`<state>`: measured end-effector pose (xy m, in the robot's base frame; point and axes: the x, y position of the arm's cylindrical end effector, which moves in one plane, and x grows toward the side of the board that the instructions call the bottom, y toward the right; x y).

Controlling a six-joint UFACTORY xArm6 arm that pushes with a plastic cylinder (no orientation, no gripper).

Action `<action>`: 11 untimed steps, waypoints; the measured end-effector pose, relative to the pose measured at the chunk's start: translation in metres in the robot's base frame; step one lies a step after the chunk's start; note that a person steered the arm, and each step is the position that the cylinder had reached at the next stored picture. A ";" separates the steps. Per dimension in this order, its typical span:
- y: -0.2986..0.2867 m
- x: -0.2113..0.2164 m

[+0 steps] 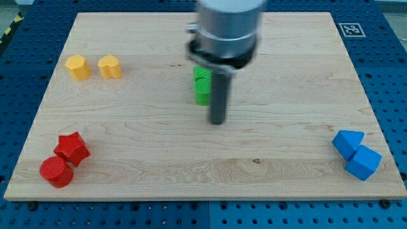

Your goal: Push the green circle towards the right side of the board

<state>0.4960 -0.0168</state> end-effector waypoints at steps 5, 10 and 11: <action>0.060 -0.048; 0.088 -0.065; 0.118 -0.067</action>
